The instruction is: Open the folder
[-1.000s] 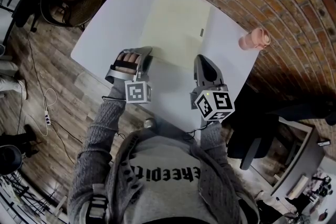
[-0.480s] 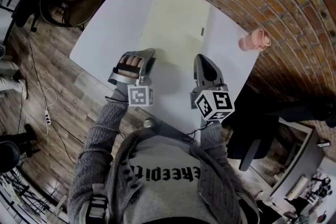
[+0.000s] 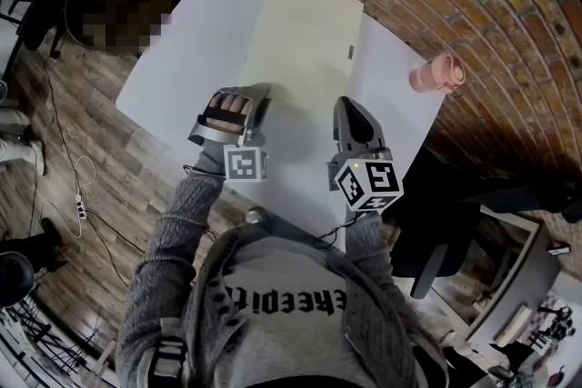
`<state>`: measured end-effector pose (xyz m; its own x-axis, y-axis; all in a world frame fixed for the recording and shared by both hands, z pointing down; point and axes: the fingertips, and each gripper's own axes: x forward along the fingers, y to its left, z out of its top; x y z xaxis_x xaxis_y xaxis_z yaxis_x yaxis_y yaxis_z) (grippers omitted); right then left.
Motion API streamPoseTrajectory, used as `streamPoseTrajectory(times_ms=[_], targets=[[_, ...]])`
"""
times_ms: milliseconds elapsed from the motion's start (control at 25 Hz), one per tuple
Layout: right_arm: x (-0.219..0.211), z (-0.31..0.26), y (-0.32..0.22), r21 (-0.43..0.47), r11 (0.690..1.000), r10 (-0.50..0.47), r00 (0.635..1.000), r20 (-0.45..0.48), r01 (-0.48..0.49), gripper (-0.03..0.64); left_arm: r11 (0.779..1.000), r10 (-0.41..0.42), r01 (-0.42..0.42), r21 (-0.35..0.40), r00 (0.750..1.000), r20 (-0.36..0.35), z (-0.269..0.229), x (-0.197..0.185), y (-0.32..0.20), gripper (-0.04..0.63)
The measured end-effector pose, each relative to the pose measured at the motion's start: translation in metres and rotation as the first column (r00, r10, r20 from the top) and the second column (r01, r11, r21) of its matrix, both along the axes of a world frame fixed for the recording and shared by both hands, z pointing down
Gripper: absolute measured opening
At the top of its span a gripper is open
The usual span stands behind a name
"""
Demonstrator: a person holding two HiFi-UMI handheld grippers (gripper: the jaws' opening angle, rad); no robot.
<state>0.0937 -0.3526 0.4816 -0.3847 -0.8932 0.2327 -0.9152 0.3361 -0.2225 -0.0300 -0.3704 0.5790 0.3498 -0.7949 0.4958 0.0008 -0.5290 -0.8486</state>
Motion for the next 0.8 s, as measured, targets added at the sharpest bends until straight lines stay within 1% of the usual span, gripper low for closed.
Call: streamPoseTrajectory(times_ms=[120,200,360,440,520,600,680,800], targets=[[0.004,0.001,-0.002,-0.003,1.0,0.007,1.0,0.001,-0.007,0.005,1.0,-0.004,0.003,0.009,0.999,0.034,0.003,0.002,-0.009,0.112],[0.008,0.002,-0.003,-0.005,1.0,0.012,1.0,0.001,-0.012,0.005,1.0,-0.009,0.008,0.004,0.999,0.031,0.004,0.006,-0.014,0.112],[0.015,0.006,-0.005,-0.013,1.0,0.019,1.0,0.006,-0.019,0.005,1.0,-0.006,0.006,0.012,0.998,0.055,0.004,0.011,-0.02,0.112],[0.017,0.007,-0.007,-0.016,1.0,0.02,1.0,0.009,-0.02,0.005,1.0,-0.002,0.001,0.022,0.997,0.078,0.007,0.01,-0.02,0.083],[0.015,0.007,-0.008,-0.015,1.0,0.016,1.0,0.01,-0.016,0.005,1.0,-0.02,0.019,0.017,0.996,0.086,0.011,0.007,-0.022,0.058],[0.014,0.008,-0.008,-0.015,1.0,0.012,1.0,0.01,-0.012,0.005,0.999,-0.054,0.054,-0.008,0.997,0.062,0.012,0.003,-0.024,0.043],[0.015,0.008,-0.008,-0.017,1.0,0.012,1.0,0.01,-0.012,0.005,0.995,-0.086,0.085,-0.042,0.996,-0.009,0.006,0.003,-0.027,0.038],[0.019,0.011,-0.009,-0.023,1.0,0.017,1.0,0.01,-0.017,0.005,0.988,-0.14,0.132,-0.078,0.985,-0.102,-0.004,0.0,-0.033,0.029]])
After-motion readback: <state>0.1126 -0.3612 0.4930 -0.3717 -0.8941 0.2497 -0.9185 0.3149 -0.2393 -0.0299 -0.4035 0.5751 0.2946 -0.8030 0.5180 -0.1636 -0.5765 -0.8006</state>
